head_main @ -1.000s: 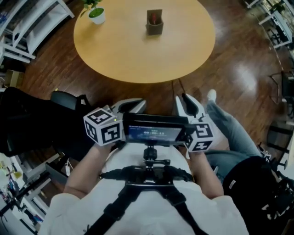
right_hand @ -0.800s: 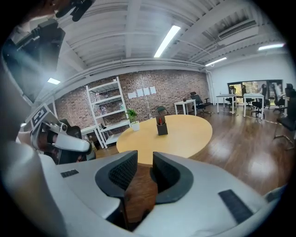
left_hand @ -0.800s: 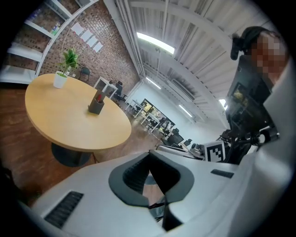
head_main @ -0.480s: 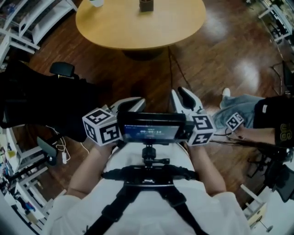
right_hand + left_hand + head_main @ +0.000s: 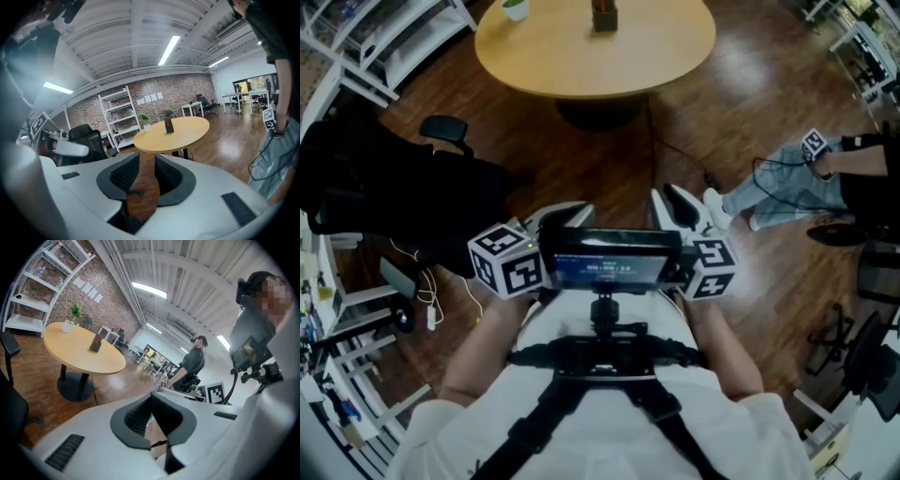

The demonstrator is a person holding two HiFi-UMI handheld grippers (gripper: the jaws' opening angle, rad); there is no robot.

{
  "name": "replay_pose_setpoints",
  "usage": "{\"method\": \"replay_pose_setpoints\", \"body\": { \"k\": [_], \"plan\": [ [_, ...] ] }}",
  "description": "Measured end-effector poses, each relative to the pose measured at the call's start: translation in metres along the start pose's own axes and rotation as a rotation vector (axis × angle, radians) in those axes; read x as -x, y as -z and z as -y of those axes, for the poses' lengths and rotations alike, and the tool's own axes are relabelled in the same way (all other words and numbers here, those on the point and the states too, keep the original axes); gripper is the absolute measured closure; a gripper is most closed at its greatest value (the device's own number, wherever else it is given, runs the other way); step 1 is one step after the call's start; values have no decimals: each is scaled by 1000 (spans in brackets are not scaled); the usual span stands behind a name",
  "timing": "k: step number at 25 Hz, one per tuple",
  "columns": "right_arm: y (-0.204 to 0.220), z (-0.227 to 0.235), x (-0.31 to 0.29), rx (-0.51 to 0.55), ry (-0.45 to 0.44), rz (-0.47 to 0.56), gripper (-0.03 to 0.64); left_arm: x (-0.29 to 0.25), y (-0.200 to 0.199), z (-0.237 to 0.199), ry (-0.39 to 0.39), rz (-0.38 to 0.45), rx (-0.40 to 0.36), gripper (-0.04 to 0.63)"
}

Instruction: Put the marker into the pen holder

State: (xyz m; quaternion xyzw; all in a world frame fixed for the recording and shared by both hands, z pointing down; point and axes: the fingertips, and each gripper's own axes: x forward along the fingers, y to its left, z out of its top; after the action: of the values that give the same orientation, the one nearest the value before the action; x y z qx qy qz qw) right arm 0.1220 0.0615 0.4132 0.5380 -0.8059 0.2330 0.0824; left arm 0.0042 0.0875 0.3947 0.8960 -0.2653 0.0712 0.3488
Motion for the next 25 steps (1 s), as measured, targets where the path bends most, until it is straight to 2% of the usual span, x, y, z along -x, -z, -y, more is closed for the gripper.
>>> {"method": "replay_pose_setpoints", "body": {
  "k": [6,14,19,25],
  "plan": [
    [-5,-7,3,-1,13,16,507,4,4,4,26,-40,-38,598],
    [-7,-33,-4,4,21,0,512,26,-7,-8,48,-41,-18,600],
    [-11,-54,-1,-1,14,18,607,37,-10,-16,70,-55,-34,600],
    [-13,-69,7,-60,9,12,626,43,-9,-15,96,-74,-36,600]
  ]
}}
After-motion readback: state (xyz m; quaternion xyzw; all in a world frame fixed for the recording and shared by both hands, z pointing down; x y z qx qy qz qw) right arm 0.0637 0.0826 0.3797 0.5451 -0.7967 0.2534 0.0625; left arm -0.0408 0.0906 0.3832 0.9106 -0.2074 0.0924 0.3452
